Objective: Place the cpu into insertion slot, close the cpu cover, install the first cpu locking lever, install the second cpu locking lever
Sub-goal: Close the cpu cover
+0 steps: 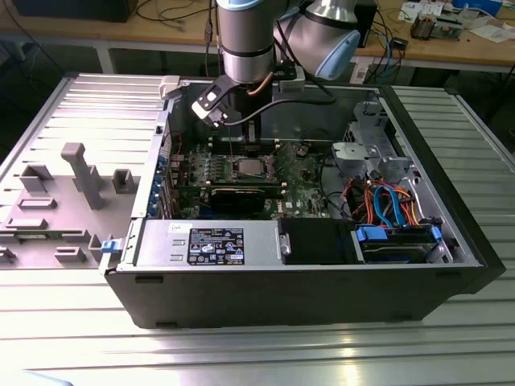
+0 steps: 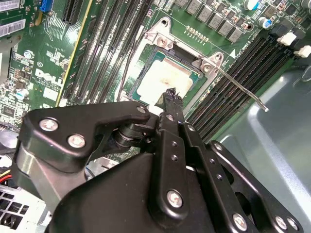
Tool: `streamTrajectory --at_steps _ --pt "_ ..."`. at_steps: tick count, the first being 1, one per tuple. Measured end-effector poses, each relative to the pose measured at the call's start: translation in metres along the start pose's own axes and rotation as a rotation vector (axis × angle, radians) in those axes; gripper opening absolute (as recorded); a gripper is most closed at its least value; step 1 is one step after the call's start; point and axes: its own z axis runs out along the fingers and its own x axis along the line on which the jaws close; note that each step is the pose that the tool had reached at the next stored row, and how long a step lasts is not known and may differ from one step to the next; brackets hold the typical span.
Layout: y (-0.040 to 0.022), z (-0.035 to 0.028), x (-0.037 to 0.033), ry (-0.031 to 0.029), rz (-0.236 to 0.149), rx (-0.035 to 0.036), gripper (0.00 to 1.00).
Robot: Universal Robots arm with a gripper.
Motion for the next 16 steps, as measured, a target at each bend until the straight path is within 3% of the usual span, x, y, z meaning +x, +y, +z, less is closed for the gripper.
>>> streamTrajectory --at_steps 8,12,16 --pt "0.0001 -0.0012 0.0000 0.0002 0.000 0.0008 0.11" --pt "0.0013 -0.0064 0.0001 0.0010 0.001 0.0076 0.11" --pt "0.0042 -0.0065 0.0002 0.0152 0.003 0.0232 0.11"
